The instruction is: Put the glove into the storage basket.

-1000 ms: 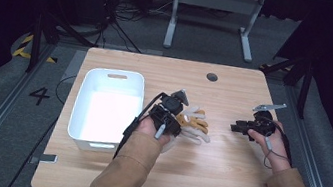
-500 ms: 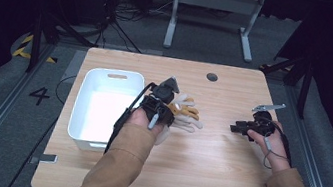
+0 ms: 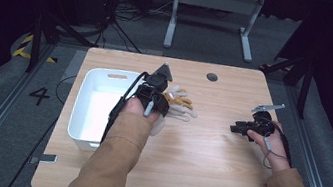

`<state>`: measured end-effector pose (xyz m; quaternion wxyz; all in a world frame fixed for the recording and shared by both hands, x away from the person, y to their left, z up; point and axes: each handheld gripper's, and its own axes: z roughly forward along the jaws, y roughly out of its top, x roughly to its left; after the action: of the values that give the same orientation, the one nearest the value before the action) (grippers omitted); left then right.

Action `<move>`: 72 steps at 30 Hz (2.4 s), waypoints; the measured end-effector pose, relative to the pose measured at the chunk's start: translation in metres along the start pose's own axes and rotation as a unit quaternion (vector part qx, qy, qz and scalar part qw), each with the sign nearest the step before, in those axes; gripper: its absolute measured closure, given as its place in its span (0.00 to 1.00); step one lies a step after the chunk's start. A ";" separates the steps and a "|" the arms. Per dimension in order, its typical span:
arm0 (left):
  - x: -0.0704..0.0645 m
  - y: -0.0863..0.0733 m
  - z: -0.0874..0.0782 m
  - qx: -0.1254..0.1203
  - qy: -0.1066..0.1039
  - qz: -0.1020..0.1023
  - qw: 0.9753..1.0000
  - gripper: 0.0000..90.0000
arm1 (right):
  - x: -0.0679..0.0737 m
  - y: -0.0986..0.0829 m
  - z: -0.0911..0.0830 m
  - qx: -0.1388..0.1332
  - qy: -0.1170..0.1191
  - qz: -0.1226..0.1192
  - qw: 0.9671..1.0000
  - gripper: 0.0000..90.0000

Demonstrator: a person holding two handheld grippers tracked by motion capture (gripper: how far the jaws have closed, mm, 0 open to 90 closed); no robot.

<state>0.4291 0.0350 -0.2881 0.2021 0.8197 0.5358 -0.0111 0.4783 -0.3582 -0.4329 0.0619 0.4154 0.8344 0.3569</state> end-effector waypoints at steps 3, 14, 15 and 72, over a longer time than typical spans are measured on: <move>0.002 0.001 -0.002 -0.007 0.009 -0.016 1.000 0.77 | 0.000 0.000 0.000 0.000 0.001 0.002 1.000 0.62; 0.028 -0.009 -0.020 -0.035 0.032 -0.066 0.997 0.77 | -0.009 0.005 0.011 0.013 -0.016 0.014 1.000 0.64; 0.030 -0.010 -0.022 -0.039 0.038 -0.069 0.996 0.77 | -0.010 0.006 0.012 0.015 -0.017 0.017 1.000 0.64; 0.129 -0.024 -0.007 -0.067 0.091 -0.272 0.956 0.76 | -0.016 0.008 0.007 -0.011 -0.017 0.019 1.000 0.64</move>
<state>0.4615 0.1586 -0.3195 0.1968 0.6247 0.7543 0.0449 0.4969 -0.3632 -0.4366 0.0737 0.4360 0.8215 0.3600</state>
